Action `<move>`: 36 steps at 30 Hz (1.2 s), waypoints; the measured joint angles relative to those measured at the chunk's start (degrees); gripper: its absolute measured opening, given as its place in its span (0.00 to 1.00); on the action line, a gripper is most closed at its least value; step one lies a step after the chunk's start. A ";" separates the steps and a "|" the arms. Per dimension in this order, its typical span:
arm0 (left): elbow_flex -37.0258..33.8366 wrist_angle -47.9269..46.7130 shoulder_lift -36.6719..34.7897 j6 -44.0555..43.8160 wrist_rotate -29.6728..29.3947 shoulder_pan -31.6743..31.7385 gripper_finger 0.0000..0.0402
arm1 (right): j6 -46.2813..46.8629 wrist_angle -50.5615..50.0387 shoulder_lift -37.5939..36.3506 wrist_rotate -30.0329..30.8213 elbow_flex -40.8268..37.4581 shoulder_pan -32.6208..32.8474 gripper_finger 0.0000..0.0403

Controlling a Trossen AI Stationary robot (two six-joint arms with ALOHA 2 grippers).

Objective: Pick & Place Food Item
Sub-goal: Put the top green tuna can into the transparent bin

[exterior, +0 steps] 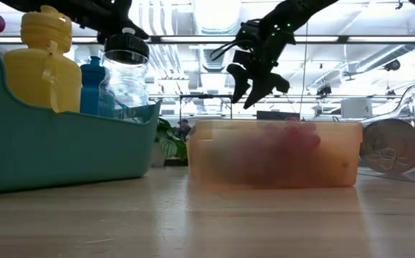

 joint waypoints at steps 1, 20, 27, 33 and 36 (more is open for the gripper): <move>-0.03 -0.66 0.01 0.00 0.00 0.00 0.01 | -0.08 0.02 0.24 -0.04 0.43 0.00 0.56; -0.09 -8.36 0.01 -0.01 0.00 0.00 0.01 | -1.62 -1.19 0.28 -0.32 0.65 0.15 0.56; -0.09 -8.68 0.01 -0.01 0.00 -0.02 0.01 | -1.57 -1.13 0.28 -0.30 0.63 0.13 0.56; -0.09 -9.01 0.01 -0.03 0.00 -0.02 0.01 | -1.45 -1.11 0.26 -0.30 0.61 0.15 0.56; -0.09 -9.12 0.01 -0.03 0.00 -0.01 0.01 | -1.45 -1.08 0.23 -0.28 0.59 0.13 0.56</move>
